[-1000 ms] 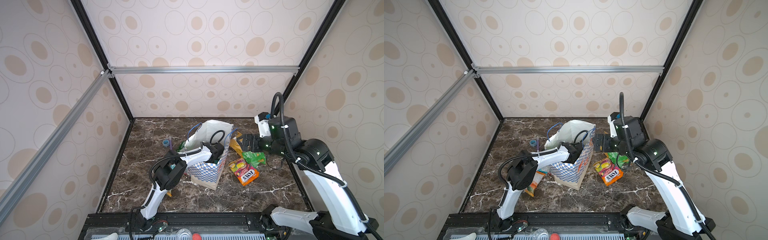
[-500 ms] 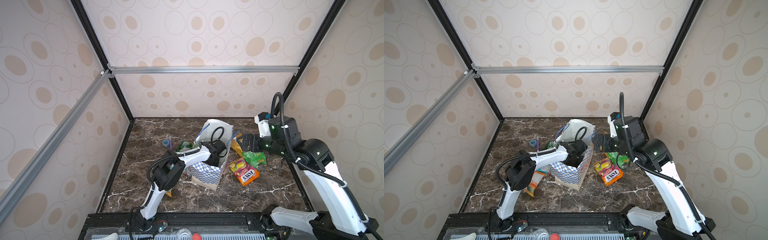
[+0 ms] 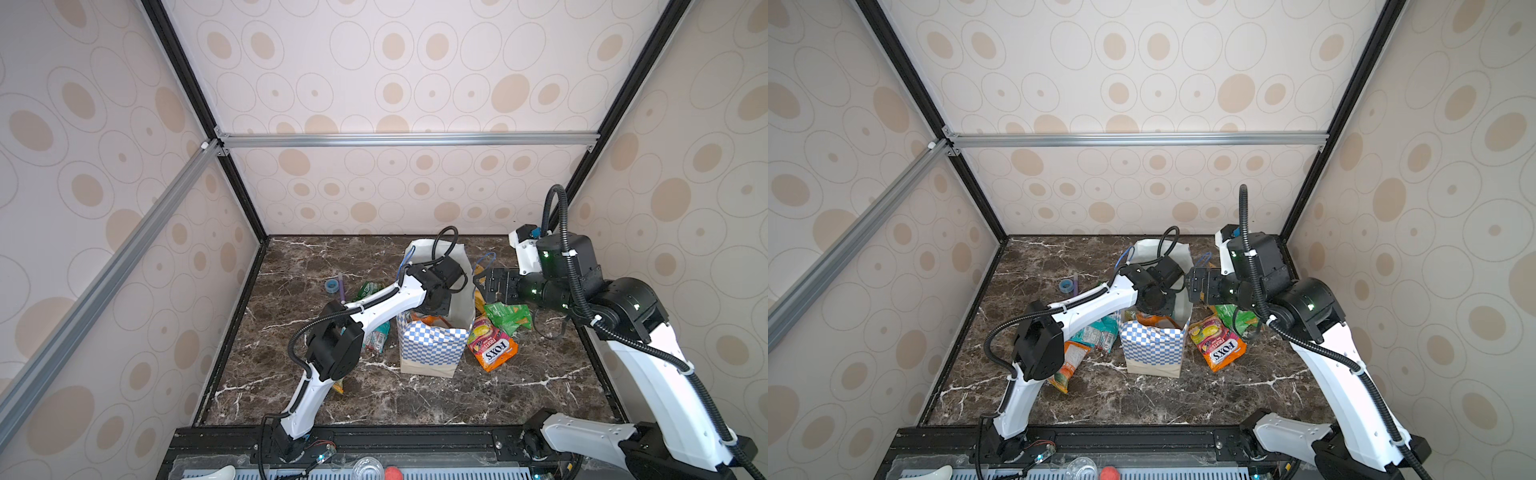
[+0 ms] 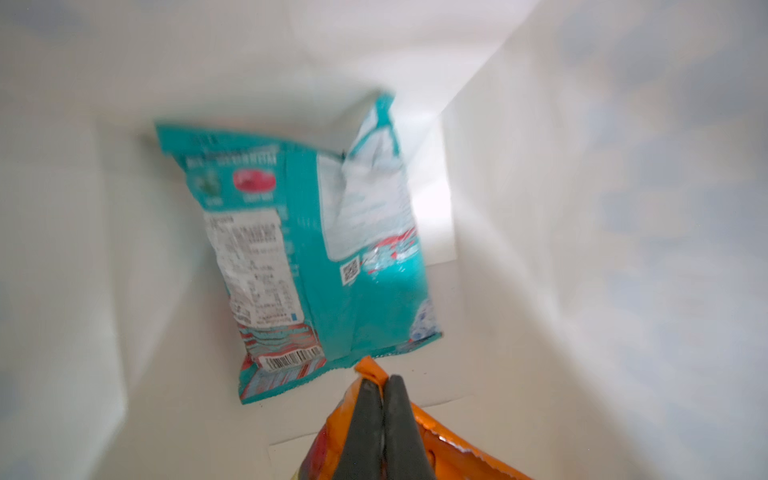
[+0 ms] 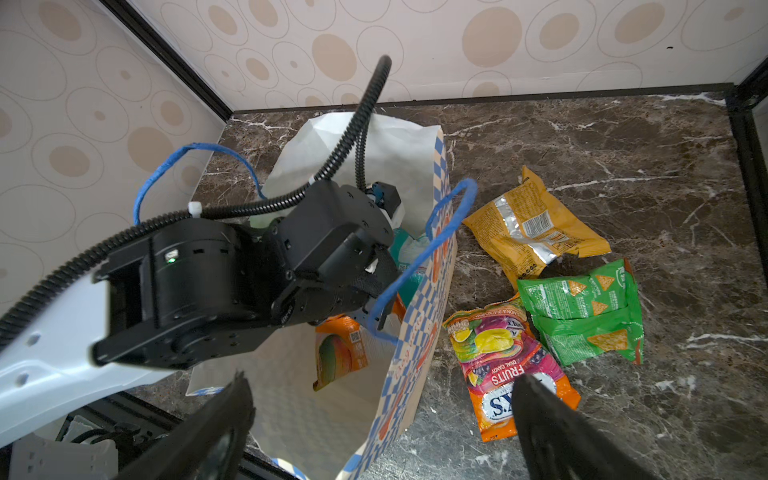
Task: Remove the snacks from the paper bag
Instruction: 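Close the left gripper on the orange fruit-candy packet inside the bag, then lift the orange packet up out of the bag with the left gripper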
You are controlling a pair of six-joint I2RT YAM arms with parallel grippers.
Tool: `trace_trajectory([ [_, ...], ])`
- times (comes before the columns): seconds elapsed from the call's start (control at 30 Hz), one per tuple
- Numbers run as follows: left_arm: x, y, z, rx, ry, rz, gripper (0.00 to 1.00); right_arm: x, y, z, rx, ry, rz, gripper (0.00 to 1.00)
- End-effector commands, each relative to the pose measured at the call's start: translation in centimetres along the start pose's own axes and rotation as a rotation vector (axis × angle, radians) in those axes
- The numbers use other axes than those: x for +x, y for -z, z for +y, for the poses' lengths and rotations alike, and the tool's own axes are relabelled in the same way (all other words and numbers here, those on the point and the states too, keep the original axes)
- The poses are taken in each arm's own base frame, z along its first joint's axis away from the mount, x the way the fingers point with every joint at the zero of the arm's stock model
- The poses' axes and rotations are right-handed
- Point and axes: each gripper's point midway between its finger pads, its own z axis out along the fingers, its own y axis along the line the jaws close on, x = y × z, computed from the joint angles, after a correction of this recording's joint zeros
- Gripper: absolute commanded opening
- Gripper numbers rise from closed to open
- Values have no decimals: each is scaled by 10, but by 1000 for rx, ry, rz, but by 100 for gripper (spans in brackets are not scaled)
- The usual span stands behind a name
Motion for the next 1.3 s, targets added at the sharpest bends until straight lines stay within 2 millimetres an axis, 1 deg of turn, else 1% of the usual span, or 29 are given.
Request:
trace_trajectory([
  [0.0,-21,24,0,-5,9,-46,0,-1,7,-3,7,-11,-13,100],
  [0.13,-40,43,-5,15,24,-99,0,-1,7,-4,8,-11,-14,100],
  [0.3,-58,62,-9,46,45,-158,0,-1,6,-3,8,-8,-13,100],
  [0.4,-63,68,-13,79,55,-171,0,-2,6,-3,8,-8,-15,100],
  [0.53,-67,73,-14,95,64,-184,0,-1,5,-4,9,-9,-13,100],
  [0.6,-71,79,-16,109,69,-196,0,-1,6,-3,7,-11,-15,100],
  [0.67,-78,89,-18,131,80,-219,0,-2,6,-4,8,-9,-14,100],
  [0.73,-91,106,-23,163,90,-264,0,-3,6,-3,7,-10,-17,100],
  [0.83,-105,127,-28,206,102,-320,0,-3,6,-3,4,-11,-20,100],
  [0.97,-113,142,-34,279,111,-346,0,-4,6,-1,-1,-13,-20,100],
  [1.07,-121,161,-42,331,106,-385,0,-4,6,-2,0,-14,-21,100],
  [1.27,-143,215,-56,454,70,-531,0,-4,5,-1,-9,-26,-29,100],
])
